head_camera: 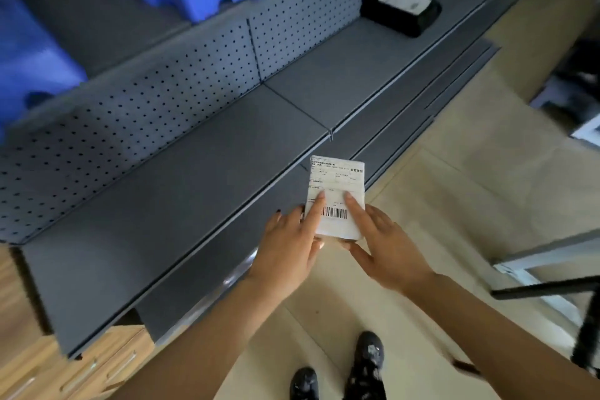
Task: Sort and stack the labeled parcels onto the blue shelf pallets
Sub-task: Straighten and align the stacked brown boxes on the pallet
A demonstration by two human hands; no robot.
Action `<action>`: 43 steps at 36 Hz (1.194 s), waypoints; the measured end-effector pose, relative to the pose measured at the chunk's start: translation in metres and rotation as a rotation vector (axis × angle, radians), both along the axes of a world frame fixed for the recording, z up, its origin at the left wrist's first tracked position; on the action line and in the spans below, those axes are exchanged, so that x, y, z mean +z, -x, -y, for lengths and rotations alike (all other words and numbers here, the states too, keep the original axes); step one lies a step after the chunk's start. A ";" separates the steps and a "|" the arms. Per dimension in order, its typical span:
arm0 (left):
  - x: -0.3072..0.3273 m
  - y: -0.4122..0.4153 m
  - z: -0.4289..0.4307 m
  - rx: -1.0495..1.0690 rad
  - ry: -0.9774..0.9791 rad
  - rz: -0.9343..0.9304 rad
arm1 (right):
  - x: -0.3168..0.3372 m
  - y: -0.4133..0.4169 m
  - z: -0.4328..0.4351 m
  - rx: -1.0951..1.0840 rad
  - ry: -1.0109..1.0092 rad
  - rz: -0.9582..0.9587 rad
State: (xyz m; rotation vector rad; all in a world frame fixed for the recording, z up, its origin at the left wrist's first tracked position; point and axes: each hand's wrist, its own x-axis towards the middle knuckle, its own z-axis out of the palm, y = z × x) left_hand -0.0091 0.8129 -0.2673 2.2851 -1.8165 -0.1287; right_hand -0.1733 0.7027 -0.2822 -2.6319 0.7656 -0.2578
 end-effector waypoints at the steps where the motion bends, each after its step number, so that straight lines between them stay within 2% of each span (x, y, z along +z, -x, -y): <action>1: 0.015 0.003 0.001 -0.019 0.025 -0.002 | 0.016 0.004 0.000 -0.010 0.015 0.021; 4: 0.060 0.009 0.001 -0.067 0.125 -0.040 | 0.067 0.016 0.003 -0.020 0.055 0.100; 8: 0.119 0.014 0.004 -0.091 0.246 0.022 | 0.127 0.029 0.012 -0.008 0.136 0.162; 23: 0.284 0.031 0.033 0.044 0.530 0.269 | 0.293 0.033 0.067 0.168 0.323 0.405; 34: 0.364 0.041 0.016 0.170 0.664 0.422 | 0.375 0.015 0.074 0.347 0.398 0.594; 39: 0.391 0.035 0.009 0.227 0.662 0.506 | 0.393 0.006 0.075 0.373 0.365 0.685; 43: 0.398 0.027 0.013 0.224 0.658 0.492 | 0.398 -0.004 0.079 0.380 0.366 0.703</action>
